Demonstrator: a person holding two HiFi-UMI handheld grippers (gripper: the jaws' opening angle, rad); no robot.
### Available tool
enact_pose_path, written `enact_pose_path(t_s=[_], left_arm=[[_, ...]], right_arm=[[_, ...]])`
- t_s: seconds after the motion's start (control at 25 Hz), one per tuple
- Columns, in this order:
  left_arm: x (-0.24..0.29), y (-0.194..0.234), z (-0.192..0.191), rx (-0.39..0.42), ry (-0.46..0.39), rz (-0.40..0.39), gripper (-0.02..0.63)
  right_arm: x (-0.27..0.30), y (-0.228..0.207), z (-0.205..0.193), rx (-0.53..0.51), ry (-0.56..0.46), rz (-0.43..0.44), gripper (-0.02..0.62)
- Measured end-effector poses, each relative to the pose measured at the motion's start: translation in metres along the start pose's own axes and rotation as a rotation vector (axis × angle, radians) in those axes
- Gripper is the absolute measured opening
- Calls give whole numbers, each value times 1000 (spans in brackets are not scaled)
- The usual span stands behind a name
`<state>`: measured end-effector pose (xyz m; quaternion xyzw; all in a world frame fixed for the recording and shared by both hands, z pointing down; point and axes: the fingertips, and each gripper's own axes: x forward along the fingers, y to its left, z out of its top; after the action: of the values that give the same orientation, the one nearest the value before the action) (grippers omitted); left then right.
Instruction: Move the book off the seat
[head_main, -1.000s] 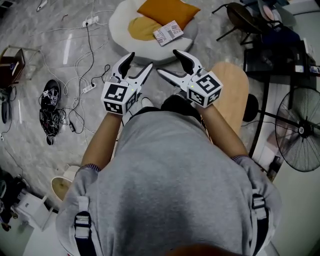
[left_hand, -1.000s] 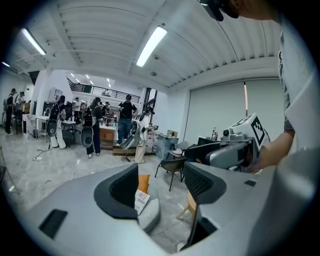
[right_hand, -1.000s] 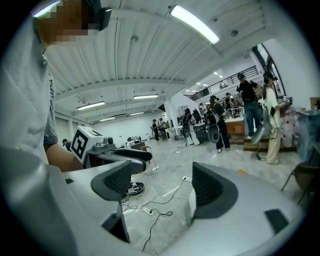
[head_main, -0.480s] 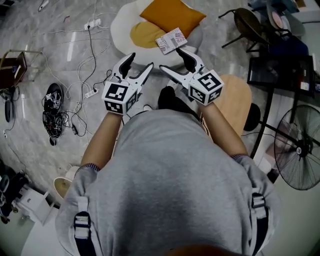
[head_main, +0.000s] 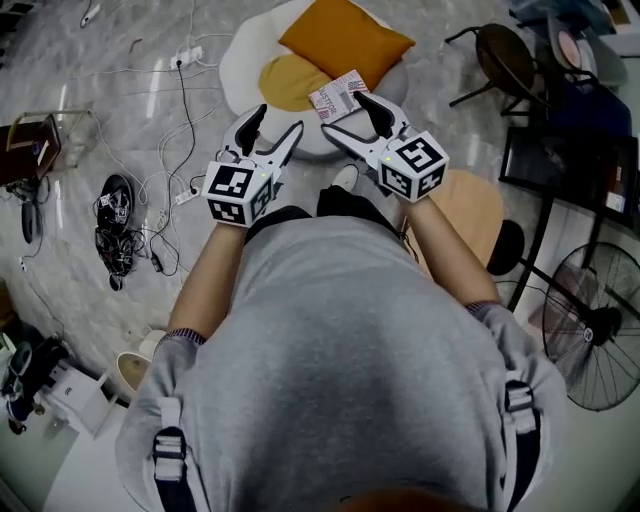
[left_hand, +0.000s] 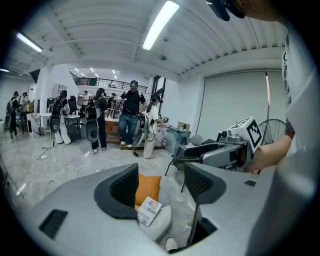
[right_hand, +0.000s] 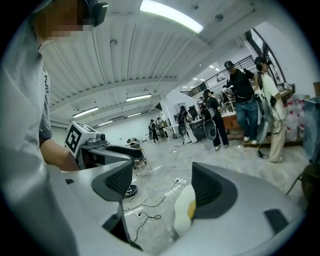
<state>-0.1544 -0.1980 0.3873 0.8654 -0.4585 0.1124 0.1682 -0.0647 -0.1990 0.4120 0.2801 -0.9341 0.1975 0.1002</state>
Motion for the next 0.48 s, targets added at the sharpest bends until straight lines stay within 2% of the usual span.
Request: enact_pose_path(t_s=[0.32, 0.48], left_arm=[[41, 13, 6, 10, 40, -5, 302], [61, 27, 13, 19, 51, -49, 299]], right_arm=[[5, -47, 0, 45, 6, -36, 383], [15, -64, 5, 70, -8, -81, 382]])
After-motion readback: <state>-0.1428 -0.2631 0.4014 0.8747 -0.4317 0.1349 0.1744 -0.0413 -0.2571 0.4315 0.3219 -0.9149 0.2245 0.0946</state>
